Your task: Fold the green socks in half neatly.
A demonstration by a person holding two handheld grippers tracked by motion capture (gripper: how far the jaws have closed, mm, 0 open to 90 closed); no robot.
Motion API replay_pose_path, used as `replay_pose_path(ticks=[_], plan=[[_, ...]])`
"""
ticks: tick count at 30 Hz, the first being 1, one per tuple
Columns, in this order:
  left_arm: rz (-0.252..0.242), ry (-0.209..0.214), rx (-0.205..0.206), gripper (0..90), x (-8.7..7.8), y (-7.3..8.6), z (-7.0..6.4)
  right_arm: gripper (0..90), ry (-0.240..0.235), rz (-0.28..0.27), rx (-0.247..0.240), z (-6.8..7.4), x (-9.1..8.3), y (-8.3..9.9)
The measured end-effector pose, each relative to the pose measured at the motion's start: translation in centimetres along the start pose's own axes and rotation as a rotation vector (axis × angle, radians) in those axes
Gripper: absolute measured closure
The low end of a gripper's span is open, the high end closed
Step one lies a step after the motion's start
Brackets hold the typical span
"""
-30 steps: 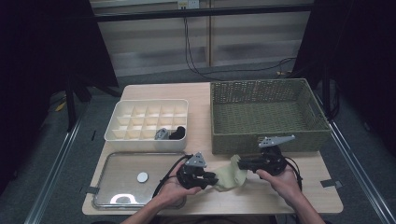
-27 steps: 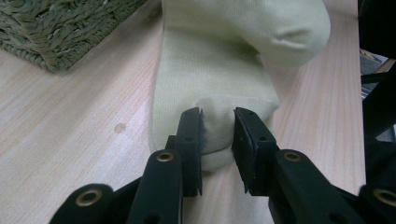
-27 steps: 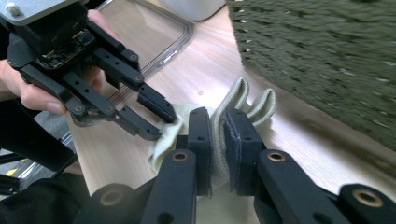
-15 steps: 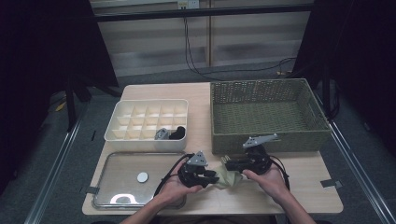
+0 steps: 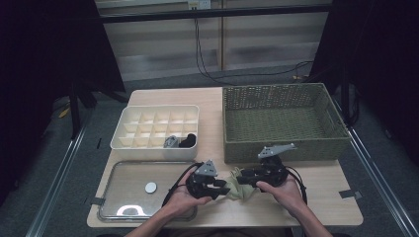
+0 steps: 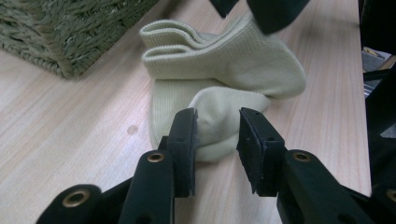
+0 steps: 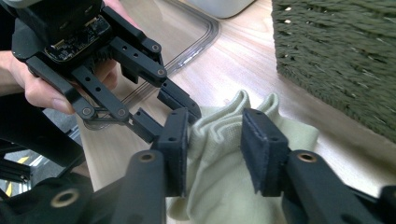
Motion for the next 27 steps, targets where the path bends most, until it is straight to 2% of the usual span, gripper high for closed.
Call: replay_pose_path(ticks=[5, 6, 10, 13, 14, 15, 17, 19, 21, 23, 26, 27], plan=[[0.017, 0.002, 0.008, 66.4, -0.4, 0.4, -0.3, 62.7, 0.016, 0.019, -0.005, -0.2, 0.0, 0.2], [0.003, 0.002, 0.005, 66.8, -0.5, 0.4, -0.3, 63.6, 0.019, 0.025, -0.005, -0.2, 0.1, 0.3], [0.017, 0.005, 0.003, 69.4, -0.5, 0.6, -0.3, 63.3, 0.005, 0.055, -0.017, 0.0, 1.2, 0.7], [0.035, -0.010, 0.011, 69.8, -0.2, 0.7, 0.0, 62.4, -0.006, 0.083, -0.028, 0.3, 2.1, 0.9], [0.016, -0.009, -0.004, 69.8, 0.1, 0.7, 0.0, 62.2, -0.001, 0.096, -0.036, 0.4, 2.4, 1.0], [0.036, -0.011, 0.009, 69.9, 0.1, 0.7, 0.2, 62.6, 0.004, 0.110, -0.040, 0.5, 2.7, 1.2], [0.031, -0.012, 0.003, 69.9, 0.4, 0.8, 0.2, 64.1, 0.009, 0.119, -0.050, 0.5, 2.9, 1.3], [0.030, -0.017, -0.004, 70.2, 0.4, 0.7, 0.2, 75.2, 0.044, 0.162, -0.077, 0.5, 3.4, 1.6], [0.028, -0.017, -0.006, 70.7, 0.4, 0.7, 0.2, 81.2, 0.048, 0.149, -0.063, 0.4, 3.4, 1.6], [0.035, -0.018, 0.002, 71.1, 0.4, 0.7, 0.3, 82.4, 0.046, 0.144, -0.059, 0.3, 3.3, 1.4], [0.019, -0.014, -0.006, 71.9, 0.6, 0.7, 0.2, 83.5, 0.030, 0.106, -0.042, 0.4, 2.7, 1.1], [0.028, -0.016, 0.000, 72.3, 0.5, 0.7, 0.2, 83.3, 0.029, 0.095, -0.041, 0.4, 2.5, 0.9]])
Point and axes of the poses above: each handheld gripper's, and its own axes: x roughly forward along the jaws, y roughly out of its underside, z roughly to its left, the point moved 3 cm from there along x, roughly forward along the jaws
